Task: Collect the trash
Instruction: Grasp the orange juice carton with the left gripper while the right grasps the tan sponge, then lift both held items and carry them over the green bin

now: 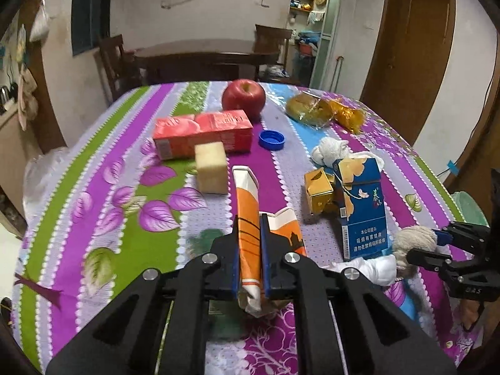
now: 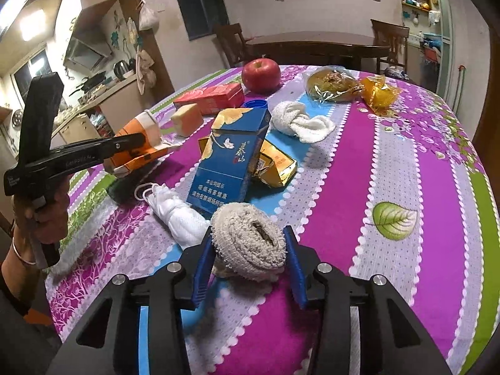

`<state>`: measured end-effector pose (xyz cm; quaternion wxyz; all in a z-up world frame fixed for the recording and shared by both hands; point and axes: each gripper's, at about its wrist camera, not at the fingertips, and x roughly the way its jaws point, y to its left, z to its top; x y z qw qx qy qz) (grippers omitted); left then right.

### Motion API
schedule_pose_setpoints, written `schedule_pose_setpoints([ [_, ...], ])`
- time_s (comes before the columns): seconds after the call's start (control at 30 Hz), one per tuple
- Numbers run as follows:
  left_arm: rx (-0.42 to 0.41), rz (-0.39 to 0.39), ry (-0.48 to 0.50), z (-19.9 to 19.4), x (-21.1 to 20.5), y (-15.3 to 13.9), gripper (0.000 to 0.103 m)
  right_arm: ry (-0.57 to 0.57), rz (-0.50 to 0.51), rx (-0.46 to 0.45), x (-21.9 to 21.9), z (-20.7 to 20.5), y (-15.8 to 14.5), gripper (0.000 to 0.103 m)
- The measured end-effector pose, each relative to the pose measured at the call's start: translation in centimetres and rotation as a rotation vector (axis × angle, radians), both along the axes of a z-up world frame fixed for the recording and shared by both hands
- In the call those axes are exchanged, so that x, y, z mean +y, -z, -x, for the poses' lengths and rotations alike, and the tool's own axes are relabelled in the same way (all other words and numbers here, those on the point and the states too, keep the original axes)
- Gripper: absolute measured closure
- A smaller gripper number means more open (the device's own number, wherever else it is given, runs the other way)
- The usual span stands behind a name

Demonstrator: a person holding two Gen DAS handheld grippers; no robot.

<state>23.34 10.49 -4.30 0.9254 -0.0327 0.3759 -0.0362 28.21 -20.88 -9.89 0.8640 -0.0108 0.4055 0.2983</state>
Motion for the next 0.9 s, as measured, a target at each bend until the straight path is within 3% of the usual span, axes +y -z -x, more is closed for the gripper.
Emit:
schedule_pose_setpoints([
  [0.27, -0.004, 0.006, -0.046, 2.2, 0.7, -0.8, 0.094, 0.044, -0.026, -0.056, -0.7, 3.3, -1.7, 0.059],
  [0.6, -0.052, -0.125, -0.121, 4.1, -1.0, -1.8, 0.094, 0.105, -0.069, -0.123, -2.0, 7.0, -3.8, 0.059],
  [0.7, -0.068, -0.196, -0.148, 4.2, -1.8, -1.7, 0.094, 0.109, -0.063, -0.124, -2.1, 7.9, -3.9, 0.059],
  [0.9, -0.106, -0.241, -0.138, 4.6, -3.5, -2.7, 0.094, 0.145, -0.061, -0.136, -3.0, 8.5, -4.5, 0.059],
])
